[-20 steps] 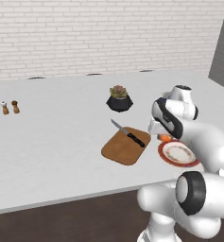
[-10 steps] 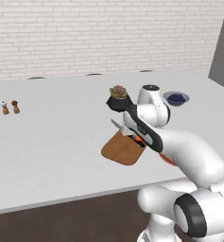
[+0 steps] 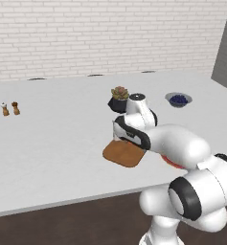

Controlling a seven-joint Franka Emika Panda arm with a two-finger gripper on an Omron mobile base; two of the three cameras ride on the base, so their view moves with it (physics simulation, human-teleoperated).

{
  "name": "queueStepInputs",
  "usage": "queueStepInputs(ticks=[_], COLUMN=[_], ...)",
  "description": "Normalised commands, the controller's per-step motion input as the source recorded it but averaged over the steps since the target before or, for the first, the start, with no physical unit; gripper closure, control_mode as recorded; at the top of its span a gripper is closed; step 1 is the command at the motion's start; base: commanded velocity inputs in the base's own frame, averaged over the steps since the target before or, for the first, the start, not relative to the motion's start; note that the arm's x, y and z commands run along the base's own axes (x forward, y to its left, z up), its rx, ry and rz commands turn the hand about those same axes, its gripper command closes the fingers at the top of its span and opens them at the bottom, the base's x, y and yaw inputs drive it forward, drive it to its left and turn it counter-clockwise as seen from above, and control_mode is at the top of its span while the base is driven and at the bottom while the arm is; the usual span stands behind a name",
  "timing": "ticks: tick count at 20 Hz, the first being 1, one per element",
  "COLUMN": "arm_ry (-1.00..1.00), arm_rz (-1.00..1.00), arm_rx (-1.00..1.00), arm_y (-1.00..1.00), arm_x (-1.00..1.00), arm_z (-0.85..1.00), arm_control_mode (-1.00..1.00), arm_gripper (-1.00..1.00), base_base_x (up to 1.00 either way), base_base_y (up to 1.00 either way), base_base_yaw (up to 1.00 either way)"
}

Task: Pick up the knife from the drawer and place it on the cutting board. Then place the meat from the plate to the cutting board.

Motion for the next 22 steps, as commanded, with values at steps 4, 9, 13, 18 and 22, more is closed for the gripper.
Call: queueStepInputs(ticks=[4,9,13,18,22], arm_ry=[0.0,0.0,0.0,-0.01,-0.05], arm_rz=[0.0,0.0,0.0,0.0,0.0], arm_rx=[0.0,0.0,0.0,0.0,0.0], arm_y=[0.06,0.01,0.0,0.0,0.0], arm_x=[0.26,0.1,0.09,0.15,0.28], arm_z=[-0.66,-0.47,-0.39,-0.33,-0.21], arm_control_mode=[-1.0,-1.0,-1.0,-1.0,-1.0], arm_gripper=[1.0,1.0,1.0,1.0,1.0], base_base_x=[0.0,0.0,0.0,0.0,0.0], base_base_y=[0.0,0.0,0.0,0.0,0.0], base_base_yaw=[0.0,0.0,0.0,0.0,0.0])
